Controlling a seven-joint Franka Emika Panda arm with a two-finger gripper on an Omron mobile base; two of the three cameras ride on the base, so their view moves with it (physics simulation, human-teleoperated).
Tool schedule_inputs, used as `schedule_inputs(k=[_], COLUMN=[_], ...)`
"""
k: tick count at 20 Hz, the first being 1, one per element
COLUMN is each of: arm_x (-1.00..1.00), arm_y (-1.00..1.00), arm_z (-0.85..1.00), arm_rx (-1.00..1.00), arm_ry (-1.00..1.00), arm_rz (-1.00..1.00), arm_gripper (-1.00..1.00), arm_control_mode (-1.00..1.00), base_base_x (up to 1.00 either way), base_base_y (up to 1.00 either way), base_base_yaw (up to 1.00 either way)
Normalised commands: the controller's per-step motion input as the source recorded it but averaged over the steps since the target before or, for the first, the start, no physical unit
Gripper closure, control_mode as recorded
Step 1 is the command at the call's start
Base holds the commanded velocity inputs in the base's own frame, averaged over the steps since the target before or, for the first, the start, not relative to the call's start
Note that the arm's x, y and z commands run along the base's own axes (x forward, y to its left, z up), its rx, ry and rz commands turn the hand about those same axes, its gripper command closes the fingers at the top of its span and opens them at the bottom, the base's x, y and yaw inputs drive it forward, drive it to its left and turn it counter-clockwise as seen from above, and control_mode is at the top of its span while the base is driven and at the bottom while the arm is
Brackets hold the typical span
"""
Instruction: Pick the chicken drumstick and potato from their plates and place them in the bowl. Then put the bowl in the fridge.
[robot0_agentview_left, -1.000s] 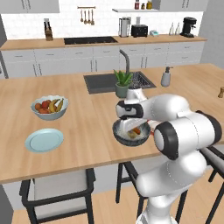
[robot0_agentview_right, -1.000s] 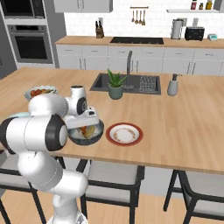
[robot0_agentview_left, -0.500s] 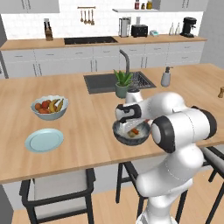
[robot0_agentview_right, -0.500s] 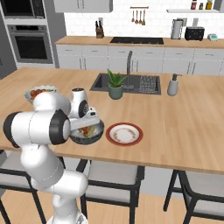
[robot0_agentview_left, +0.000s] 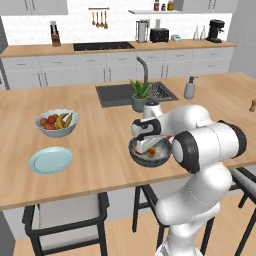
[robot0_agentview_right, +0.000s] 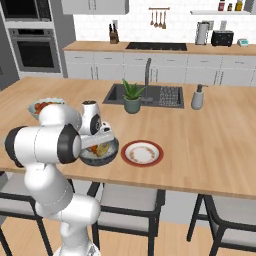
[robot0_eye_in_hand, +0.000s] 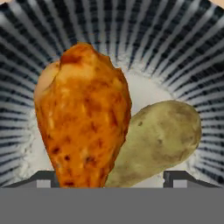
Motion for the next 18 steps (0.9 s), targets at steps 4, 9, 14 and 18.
schedule_inputs(k=[4,9,14,18], arm_x=[-0.27,-0.38,-0.03,0.08], arm_y=[-0.01,-0.24,-0.52,-0.40], arm_z=[0.55,0.71,0.11,-0.03], arm_rx=[0.09,0.23,0.22,0.14], arm_ry=[0.00,0.00,0.11,0.27], arm_rz=[-0.05,-0.29,-0.68,-0.57], arm_gripper=[-1.00,-1.00,-1.00,-1.00], arm_control_mode=[-1.00,-1.00,-1.00,-1.00], base_base_x=[0.00,0.00,0.00,0.00], base_base_y=[0.00,0.00,0.00,0.00], base_base_yaw=[0.00,0.00,0.00,0.00])
